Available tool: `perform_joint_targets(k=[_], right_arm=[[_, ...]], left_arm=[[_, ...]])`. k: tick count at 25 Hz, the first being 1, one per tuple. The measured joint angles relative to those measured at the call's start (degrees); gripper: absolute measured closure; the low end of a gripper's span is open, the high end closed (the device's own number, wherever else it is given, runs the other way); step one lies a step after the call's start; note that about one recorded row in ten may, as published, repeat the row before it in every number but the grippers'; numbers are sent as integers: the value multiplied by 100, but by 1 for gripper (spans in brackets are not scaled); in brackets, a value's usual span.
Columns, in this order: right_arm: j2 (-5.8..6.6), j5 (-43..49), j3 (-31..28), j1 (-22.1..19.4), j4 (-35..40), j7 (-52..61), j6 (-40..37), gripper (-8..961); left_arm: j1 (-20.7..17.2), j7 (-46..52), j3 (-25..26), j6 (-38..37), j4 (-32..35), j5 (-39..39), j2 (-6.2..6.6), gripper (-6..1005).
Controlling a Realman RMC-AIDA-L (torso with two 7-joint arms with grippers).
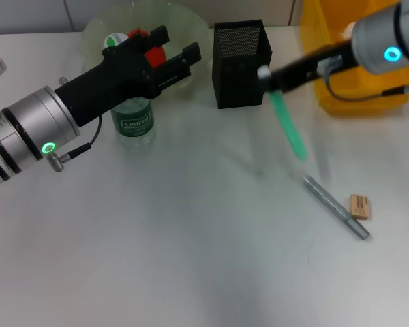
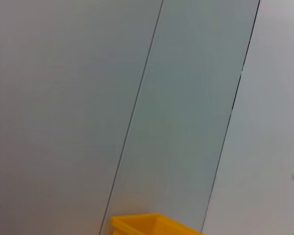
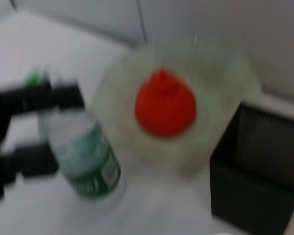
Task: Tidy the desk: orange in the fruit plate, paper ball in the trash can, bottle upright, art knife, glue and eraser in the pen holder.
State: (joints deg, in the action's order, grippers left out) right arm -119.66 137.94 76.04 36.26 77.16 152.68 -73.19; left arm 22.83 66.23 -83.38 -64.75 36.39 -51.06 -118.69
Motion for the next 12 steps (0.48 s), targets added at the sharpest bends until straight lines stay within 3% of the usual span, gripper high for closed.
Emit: perform_joint_targets(k=[8,12], right_arm=[[13,-299,-224,-119,8,-358,678,766],[15,-905,-221,-180,-143,-823,1303,766]], left_arm=[[-60,-29,186,-153,10,0,13,230],[-109,-189,273,-304,10,0,13,230]])
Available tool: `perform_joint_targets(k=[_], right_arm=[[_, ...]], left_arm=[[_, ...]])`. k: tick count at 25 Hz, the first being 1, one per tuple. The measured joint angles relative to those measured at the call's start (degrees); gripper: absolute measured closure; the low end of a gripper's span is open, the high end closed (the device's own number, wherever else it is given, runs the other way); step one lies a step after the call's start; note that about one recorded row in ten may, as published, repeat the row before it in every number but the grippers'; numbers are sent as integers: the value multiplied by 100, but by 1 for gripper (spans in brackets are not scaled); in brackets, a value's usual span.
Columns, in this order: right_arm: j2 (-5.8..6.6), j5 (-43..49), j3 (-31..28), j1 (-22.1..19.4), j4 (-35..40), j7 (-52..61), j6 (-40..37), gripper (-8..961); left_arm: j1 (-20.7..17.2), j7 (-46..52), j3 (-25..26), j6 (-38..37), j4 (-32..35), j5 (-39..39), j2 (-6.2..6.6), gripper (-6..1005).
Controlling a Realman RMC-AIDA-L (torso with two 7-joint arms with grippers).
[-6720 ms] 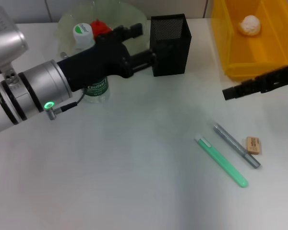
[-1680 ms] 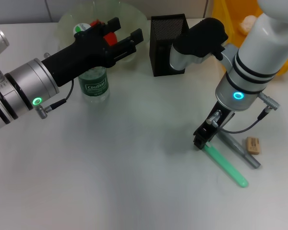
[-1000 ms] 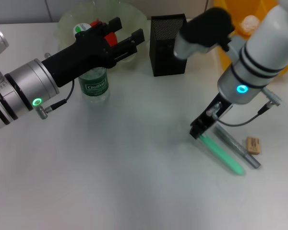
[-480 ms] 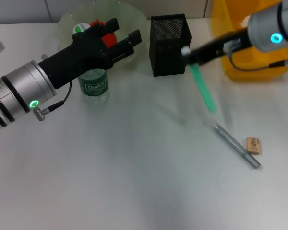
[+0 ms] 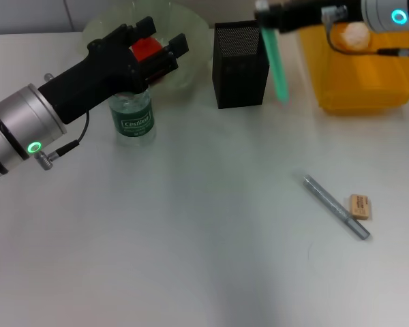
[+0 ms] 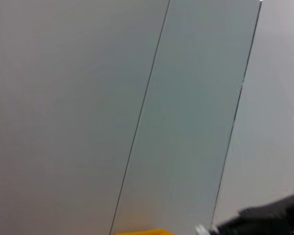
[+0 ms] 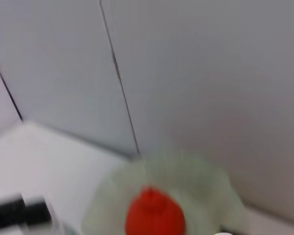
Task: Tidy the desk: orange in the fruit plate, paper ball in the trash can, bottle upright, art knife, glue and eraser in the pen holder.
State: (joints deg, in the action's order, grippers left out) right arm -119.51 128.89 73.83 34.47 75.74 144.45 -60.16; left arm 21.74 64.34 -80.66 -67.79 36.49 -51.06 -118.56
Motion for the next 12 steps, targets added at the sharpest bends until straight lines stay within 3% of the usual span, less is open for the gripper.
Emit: perform_joint_targets(k=[6,9,10,12], right_arm=[[18,-1392,-8,-23,-515,-1164,806,766],[17,-2280,-11,-21,-915,-2007,1206,766],[14,-2967,-12,-13,-1197,-2687,1416,766],[12,-3286,-13,-6,-1338,-3021,1495,766]], left_arm=[[-21,-60,16,-108,-1,-27,0,230],[-27,-61,16,-115,-1,-37,0,230],[-29,-62,16,-119,-1,-43,0,230],[-30,-62,16,-121,-1,-44,0,230]])
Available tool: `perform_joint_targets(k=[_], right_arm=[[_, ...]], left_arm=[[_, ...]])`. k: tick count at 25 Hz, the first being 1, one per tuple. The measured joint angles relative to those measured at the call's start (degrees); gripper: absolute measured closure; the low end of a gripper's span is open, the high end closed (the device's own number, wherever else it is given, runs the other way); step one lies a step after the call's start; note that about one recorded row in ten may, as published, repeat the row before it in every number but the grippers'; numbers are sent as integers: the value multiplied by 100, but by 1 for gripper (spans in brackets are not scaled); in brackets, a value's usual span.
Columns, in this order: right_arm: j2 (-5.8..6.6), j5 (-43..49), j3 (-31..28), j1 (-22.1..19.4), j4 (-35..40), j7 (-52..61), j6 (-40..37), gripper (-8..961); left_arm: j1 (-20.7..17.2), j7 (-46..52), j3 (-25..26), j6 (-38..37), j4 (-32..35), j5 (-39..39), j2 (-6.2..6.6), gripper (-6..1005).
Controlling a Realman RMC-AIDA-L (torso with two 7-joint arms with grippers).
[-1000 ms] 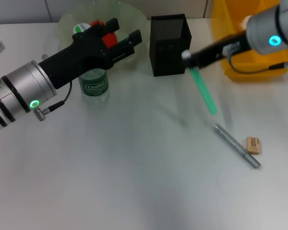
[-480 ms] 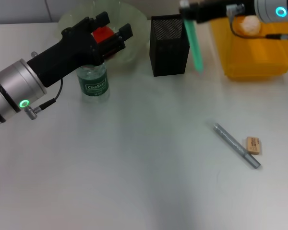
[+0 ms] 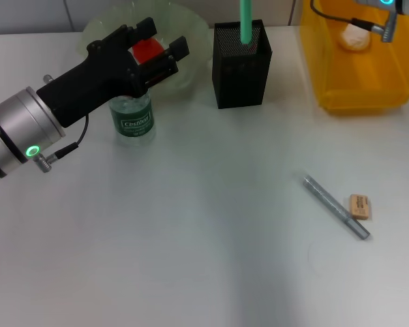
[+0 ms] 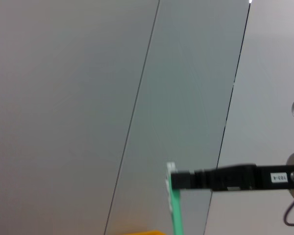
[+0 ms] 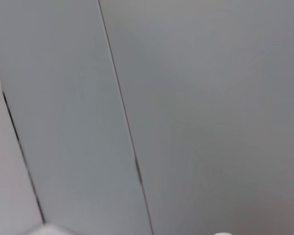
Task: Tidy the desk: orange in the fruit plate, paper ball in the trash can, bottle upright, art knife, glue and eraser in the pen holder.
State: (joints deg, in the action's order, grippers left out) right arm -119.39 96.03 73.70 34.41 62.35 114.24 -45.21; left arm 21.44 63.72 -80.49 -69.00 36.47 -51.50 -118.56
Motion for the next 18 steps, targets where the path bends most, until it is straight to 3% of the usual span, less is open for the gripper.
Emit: perform_joint_targets(k=[3,4,11,18], right_arm=[[-4,-1540,-3,98,-798,-1683,165,766],[-4,-1540,-3,98,-798,-1683,165,767],[-22,-4002,60,343,-2202,-4895,98,767],[-41,-4949,70,558,-3138,-6676,-321,766]], left_arm=[[0,0,-2,-1,-9,-1,0,230],[0,0,-2,-1,-9,-1,0,230],[48,67,-33,29,-18,-1,4,230],[71,72,-36,69,-18,-2,9,230]])
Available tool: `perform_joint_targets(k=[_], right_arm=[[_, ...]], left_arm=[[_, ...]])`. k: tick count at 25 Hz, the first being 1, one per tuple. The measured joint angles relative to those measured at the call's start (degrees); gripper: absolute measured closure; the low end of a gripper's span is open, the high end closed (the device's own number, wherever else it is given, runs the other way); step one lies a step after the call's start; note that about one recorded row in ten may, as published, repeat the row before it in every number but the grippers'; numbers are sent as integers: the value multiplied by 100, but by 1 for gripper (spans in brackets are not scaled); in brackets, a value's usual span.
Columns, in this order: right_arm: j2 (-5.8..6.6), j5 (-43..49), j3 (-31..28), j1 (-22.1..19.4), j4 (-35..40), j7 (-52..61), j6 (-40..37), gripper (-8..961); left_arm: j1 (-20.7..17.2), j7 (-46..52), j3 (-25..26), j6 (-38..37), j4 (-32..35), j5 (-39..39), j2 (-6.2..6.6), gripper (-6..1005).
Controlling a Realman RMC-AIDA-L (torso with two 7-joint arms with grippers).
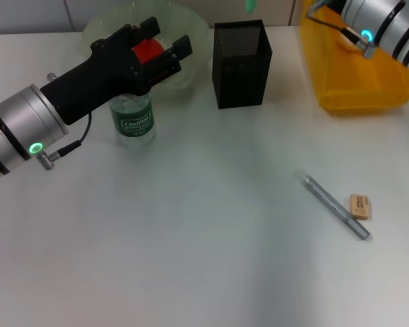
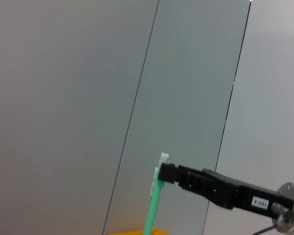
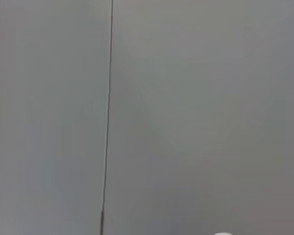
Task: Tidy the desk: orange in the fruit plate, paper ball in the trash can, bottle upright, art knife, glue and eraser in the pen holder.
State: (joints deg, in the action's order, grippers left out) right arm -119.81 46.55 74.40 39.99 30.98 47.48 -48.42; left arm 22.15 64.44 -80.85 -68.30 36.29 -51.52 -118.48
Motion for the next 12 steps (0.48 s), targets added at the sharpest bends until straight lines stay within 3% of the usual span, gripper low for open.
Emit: perform_joint_targets(k=[5,12], right_arm=[[0,-381,6,201,-626,-696,-215,766],[-6,-395,75,282,-854,-757,-222,767]], left_arm=[[9,34,15,10,0,-7,0,230],[66,34,9,11,0,-8,0,229]])
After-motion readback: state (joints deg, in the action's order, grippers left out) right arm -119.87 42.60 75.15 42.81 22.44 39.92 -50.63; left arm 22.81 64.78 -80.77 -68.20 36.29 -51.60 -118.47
